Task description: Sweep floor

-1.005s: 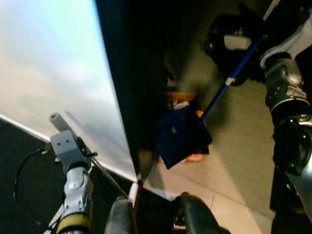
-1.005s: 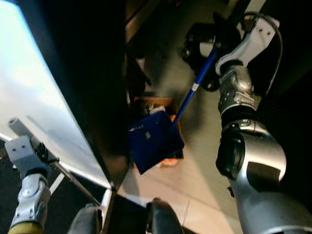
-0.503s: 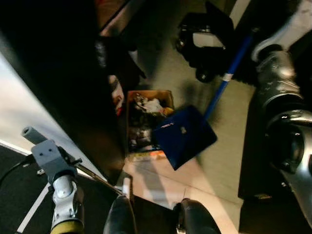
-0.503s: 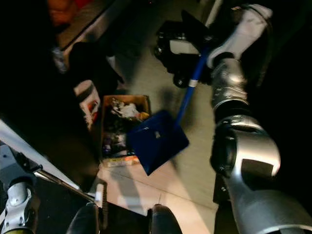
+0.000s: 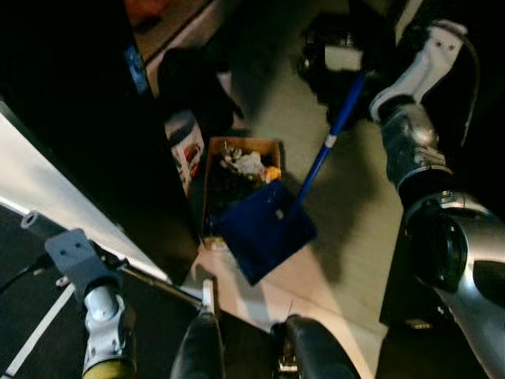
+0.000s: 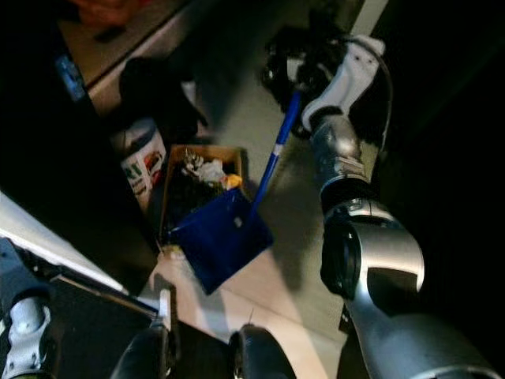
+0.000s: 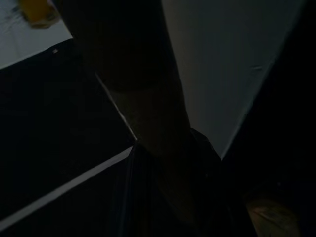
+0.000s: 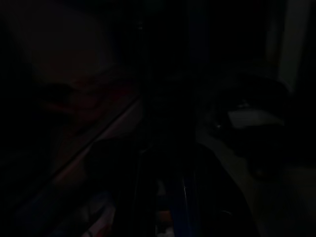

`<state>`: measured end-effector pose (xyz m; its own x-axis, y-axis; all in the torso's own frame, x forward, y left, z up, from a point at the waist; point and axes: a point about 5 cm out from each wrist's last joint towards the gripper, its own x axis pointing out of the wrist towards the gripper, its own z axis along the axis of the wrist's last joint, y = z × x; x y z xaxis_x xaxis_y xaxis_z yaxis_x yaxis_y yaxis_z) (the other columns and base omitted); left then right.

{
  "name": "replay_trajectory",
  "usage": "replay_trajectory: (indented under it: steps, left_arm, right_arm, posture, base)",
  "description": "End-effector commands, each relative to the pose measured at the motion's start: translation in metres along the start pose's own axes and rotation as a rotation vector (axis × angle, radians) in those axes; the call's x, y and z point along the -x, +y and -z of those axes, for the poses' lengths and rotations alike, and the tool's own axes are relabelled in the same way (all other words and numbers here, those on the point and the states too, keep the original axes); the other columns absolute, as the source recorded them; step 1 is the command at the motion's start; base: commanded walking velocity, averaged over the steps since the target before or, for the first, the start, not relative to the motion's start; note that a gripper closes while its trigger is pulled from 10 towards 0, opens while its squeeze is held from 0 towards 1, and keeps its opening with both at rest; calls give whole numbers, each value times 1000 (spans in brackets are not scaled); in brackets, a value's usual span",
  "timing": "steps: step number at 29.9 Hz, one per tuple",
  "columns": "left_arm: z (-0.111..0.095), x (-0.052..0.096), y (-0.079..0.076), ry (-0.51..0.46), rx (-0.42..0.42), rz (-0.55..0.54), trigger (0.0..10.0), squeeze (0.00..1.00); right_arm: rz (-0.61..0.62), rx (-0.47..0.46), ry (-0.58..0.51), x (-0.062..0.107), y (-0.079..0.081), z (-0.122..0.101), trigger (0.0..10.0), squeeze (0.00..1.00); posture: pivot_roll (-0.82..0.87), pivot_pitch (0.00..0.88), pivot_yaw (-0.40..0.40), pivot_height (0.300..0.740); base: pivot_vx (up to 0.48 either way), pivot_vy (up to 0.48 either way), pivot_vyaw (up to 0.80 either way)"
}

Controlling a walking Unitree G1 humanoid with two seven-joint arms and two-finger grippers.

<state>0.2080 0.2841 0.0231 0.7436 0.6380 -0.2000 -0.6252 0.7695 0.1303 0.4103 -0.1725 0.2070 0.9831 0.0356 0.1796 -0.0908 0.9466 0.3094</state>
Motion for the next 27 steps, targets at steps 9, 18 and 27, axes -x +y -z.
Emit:
replay_trajectory:
  steps: [9, 18, 27]
  left_arm:
    - [-2, -6, 23, -10, -123, -44, 10000, 0]
    - [-2, -6, 26, -17, -121, -46, 10000, 0]
    - [0, -1, 31, -19, -111, -52, 10000, 0]
  right_arm:
    - [191, -8, -37, -8, 6, -13, 10000, 0]
    - [326, 63, -74, -17, 21, -30, 10000, 0]
    - [545, 152, -60, -16, 24, -35, 10000, 0]
  posture:
    - [94, 107, -103, 740]
    - [106, 106, -119, 740]
    - [114, 112, -135, 740]
  base:
    - [0, 0, 0]
    - [0, 0, 0]
    - [0, 0, 0]
